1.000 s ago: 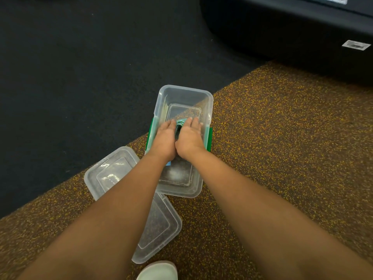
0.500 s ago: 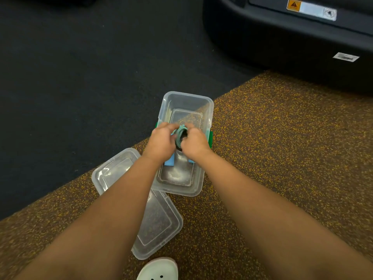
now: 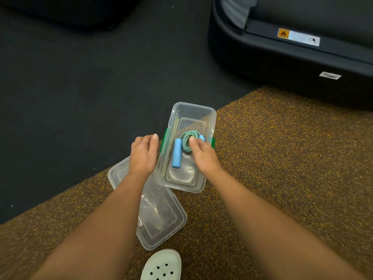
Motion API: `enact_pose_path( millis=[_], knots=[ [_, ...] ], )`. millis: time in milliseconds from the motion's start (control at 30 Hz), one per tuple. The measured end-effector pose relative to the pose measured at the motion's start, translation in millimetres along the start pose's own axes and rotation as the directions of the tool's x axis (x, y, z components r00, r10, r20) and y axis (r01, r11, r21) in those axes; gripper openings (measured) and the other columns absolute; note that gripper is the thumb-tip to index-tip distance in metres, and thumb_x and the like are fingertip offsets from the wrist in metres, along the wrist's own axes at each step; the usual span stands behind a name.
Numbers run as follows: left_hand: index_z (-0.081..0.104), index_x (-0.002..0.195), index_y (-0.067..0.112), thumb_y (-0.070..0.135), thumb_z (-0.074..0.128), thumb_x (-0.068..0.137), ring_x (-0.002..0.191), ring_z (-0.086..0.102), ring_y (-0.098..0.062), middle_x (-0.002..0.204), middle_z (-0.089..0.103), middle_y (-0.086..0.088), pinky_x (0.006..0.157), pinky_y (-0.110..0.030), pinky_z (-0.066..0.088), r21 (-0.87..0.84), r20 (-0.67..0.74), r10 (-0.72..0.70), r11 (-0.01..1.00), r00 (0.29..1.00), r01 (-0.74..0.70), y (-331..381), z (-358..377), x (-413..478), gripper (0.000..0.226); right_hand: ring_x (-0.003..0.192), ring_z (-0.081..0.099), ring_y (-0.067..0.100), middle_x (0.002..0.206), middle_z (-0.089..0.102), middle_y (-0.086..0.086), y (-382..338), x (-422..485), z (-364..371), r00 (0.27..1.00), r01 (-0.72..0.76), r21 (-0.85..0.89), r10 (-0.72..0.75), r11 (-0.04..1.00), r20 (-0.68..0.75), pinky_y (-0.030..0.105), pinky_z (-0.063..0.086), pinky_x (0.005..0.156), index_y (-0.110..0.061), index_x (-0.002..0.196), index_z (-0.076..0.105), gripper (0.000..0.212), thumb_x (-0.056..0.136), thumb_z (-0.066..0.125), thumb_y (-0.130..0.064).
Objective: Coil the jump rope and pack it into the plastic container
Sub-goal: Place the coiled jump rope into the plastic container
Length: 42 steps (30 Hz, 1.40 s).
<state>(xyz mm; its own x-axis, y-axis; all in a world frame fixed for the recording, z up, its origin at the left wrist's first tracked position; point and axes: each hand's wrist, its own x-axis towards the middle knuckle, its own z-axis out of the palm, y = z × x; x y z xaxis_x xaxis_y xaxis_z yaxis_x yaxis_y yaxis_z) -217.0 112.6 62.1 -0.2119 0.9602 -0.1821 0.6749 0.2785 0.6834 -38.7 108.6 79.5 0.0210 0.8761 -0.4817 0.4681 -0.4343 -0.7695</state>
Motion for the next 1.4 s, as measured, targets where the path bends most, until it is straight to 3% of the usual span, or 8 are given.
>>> enact_pose_path(
  millis=[100, 300, 533, 667, 867, 1000, 1167, 1400],
  knots=[
    [0.063, 0.104, 0.013, 0.044, 0.03, 0.099, 0.108, 0.049, -0.029, 0.108, 0.056, -0.011, 0.098, -0.046, 0.039, -0.024, 0.011, -0.059, 0.998, 0.998, 0.059, -4, -6, -12, 0.046, 0.12, 0.051, 0.029, 0.128, 0.055, 0.014, -1, -13, 1, 1.0, -0.018, 0.018, 0.018, 1.0, 0.001, 0.036, 0.038, 0.097, -0.013, 0.123, 0.058, 0.052, 0.099, 0.028, -0.048],
    [0.054, 0.128, 0.016, 0.051, 0.023, 0.098, 0.131, 0.038, -0.028, 0.137, 0.048, -0.01, 0.109, -0.046, 0.029, -0.079, 0.043, -0.227, 0.97, 0.973, 0.23, -9, -11, -29, 0.055, 0.12, 0.053, 0.031, 0.129, 0.058, 0.014, 3, -33, 9, 0.992, -0.101, 0.047, 0.097, 0.994, 0.087, 0.042, 0.038, 0.104, -0.013, 0.127, 0.058, 0.055, 0.098, 0.029, -0.051],
    [0.04, 0.142, 0.017, 0.057, 0.02, 0.096, 0.139, 0.03, -0.031, 0.149, 0.037, -0.011, 0.115, -0.049, 0.022, -0.11, 0.072, -0.433, 0.892, 0.898, 0.439, -40, -13, -38, 0.065, 0.095, 0.063, 0.025, 0.08, 0.062, -0.004, 17, -45, 34, 0.979, -0.119, 0.052, 0.108, 0.992, 0.171, 0.05, 0.049, 0.094, -0.025, 0.085, 0.064, 0.041, 0.095, 0.036, -0.053],
    [0.038, 0.143, 0.02, 0.065, 0.015, 0.091, 0.141, 0.026, -0.034, 0.152, 0.033, -0.013, 0.114, -0.053, 0.021, -0.053, 0.125, -0.514, 0.851, 0.849, 0.523, -60, -7, -43, 0.073, 0.1, 0.063, 0.03, 0.098, 0.069, 0.011, 22, -51, 44, 0.971, -0.066, -0.032, 0.072, 0.997, 0.228, 0.047, 0.049, 0.094, -0.015, 0.102, 0.068, 0.051, 0.093, 0.037, -0.055],
    [0.033, 0.145, 0.017, 0.05, 0.013, 0.099, 0.142, 0.014, -0.037, 0.154, 0.023, -0.018, 0.114, -0.046, 0.008, 0.139, 0.146, -0.585, 0.811, 0.798, 0.569, -65, -5, -52, 0.06, 0.092, 0.064, 0.026, 0.101, 0.07, 0.013, 32, -62, 60, 0.913, 0.164, -0.324, -0.019, 0.932, 0.408, 0.035, 0.051, 0.084, -0.009, 0.107, 0.066, 0.028, 0.096, 0.049, -0.027],
    [0.033, 0.145, 0.023, 0.055, 0.016, 0.097, 0.14, 0.014, -0.041, 0.155, 0.014, -0.016, 0.115, -0.05, 0.012, 0.153, 0.117, -0.628, 0.777, 0.77, 0.611, -77, -2, -48, 0.06, 0.115, 0.054, 0.034, 0.123, 0.057, 0.021, 38, -62, 79, 0.805, 0.247, -0.558, 0.153, 0.792, 0.574, 0.04, 0.045, 0.098, -0.004, 0.123, 0.057, 0.039, 0.097, 0.046, -0.03],
    [0.035, 0.143, 0.021, 0.056, 0.023, 0.094, 0.13, 0.02, -0.04, 0.146, 0.018, -0.018, 0.107, -0.05, 0.022, 0.249, 0.011, -0.698, 0.695, 0.716, 0.674, -88, -2, -38, 0.061, 0.13, 0.031, 0.038, 0.143, 0.025, 0.022, 40, -60, 101, 0.831, 0.159, -0.687, 0.28, 0.709, 0.48, 0.045, 0.034, 0.11, -0.006, 0.138, 0.038, 0.05, 0.095, 0.047, -0.028],
    [0.02, 0.144, 0.005, 0.05, 0.037, 0.094, 0.13, 0.029, -0.04, 0.145, 0.023, -0.021, 0.104, -0.049, 0.027, 0.102, -0.054, -0.792, 0.602, 0.609, 0.792, -100, 3, -38, 0.069, 0.13, 0.028, 0.036, 0.143, 0.021, 0.019, 50, -63, 119, 0.853, 0.034, -0.676, 0.331, 0.736, 0.403, 0.044, 0.034, 0.107, -0.008, 0.148, 0.011, 0.071, 0.091, 0.053, -0.01]
  ],
)
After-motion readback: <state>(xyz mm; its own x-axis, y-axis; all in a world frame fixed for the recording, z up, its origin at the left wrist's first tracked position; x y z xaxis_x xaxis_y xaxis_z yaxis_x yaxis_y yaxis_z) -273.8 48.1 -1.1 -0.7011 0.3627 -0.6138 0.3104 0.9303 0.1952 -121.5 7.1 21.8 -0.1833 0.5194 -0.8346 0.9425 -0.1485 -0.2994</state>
